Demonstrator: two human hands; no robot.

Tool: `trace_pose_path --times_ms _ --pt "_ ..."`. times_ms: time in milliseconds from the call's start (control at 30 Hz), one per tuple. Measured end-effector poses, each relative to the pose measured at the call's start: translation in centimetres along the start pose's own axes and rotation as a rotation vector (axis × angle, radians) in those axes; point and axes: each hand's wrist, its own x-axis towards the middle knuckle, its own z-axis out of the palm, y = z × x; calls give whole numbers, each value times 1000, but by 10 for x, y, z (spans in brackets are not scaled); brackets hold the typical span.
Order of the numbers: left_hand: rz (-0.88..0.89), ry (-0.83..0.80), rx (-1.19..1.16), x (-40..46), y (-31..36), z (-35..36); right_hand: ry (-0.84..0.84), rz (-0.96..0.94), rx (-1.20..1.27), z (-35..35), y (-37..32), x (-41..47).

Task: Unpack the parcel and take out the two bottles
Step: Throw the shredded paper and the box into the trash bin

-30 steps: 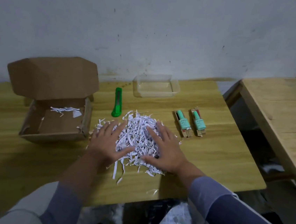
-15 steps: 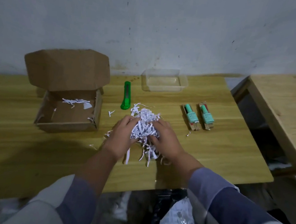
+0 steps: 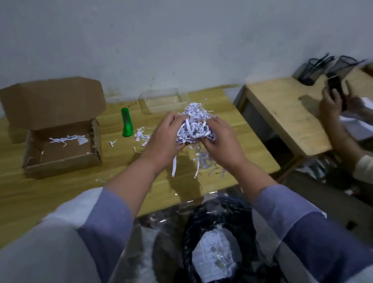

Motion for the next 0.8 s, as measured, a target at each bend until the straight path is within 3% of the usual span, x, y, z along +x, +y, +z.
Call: trace_pose_path --times_ms 200,400,600,800 --pt "100 -130 -34 -20 69 55 39 151 -70 -54 35 -78" --pt "99 -281 -61 -54 108 139 -29 326 -85 -66 102 -161" --pt "-98 -396 -87 -113 110 233 -201 466 -5 -33 178 -232" --pt "-312 -525 -104 -176 60 328 -375 585 100 52 252 -290"
